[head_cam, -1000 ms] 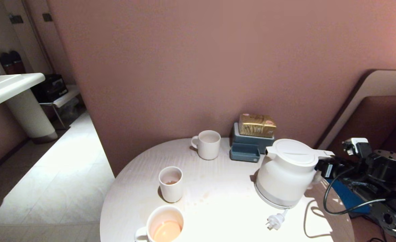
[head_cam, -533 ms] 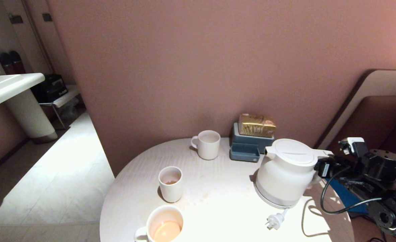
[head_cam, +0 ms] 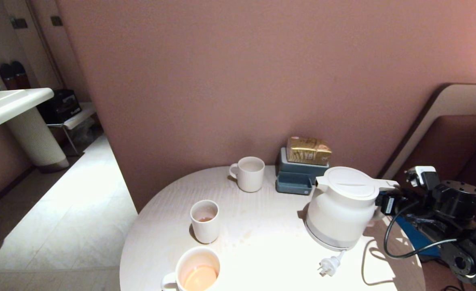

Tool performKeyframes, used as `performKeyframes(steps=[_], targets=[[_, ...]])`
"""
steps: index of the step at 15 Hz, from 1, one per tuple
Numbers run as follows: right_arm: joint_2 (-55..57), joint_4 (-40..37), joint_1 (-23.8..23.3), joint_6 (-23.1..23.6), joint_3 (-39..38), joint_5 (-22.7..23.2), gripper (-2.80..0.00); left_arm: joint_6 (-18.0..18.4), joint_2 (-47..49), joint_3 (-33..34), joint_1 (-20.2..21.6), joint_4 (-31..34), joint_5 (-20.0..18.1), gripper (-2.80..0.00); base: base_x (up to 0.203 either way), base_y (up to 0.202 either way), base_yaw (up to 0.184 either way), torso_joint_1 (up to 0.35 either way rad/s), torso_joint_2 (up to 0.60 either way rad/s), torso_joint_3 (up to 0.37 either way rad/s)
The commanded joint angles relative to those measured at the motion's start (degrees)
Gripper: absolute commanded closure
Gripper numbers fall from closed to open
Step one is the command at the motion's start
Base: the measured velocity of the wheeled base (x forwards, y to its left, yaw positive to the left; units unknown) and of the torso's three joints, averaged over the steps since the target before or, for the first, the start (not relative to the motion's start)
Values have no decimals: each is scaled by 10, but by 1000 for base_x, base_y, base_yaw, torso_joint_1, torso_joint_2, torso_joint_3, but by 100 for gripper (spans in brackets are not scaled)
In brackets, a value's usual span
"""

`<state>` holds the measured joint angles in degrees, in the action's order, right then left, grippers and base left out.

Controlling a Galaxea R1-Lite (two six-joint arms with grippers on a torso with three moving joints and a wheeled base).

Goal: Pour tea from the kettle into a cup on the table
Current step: Pick up the kettle

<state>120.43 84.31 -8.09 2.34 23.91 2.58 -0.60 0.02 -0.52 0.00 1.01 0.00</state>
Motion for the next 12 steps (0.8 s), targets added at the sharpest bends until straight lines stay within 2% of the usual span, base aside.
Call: performKeyframes(steps=[1, 9, 10, 12], targets=[[2, 5, 0, -1, 3, 1, -280, 0, 1, 0, 0, 0, 0, 0, 0, 0, 0, 0, 0, 0], [-1, 9, -33, -8, 3, 7, -280, 0, 0, 0, 0, 0, 0, 0, 0, 0, 0, 0, 0, 0], [-1, 9, -34, -8, 3, 9, 0, 0, 1, 0, 0, 0, 0, 0, 0, 0, 0, 0, 0, 0], [0, 9, -35, -8, 2, 11, 0, 0, 1, 0, 0, 0, 0, 0, 0, 0, 0, 0, 0, 0]])
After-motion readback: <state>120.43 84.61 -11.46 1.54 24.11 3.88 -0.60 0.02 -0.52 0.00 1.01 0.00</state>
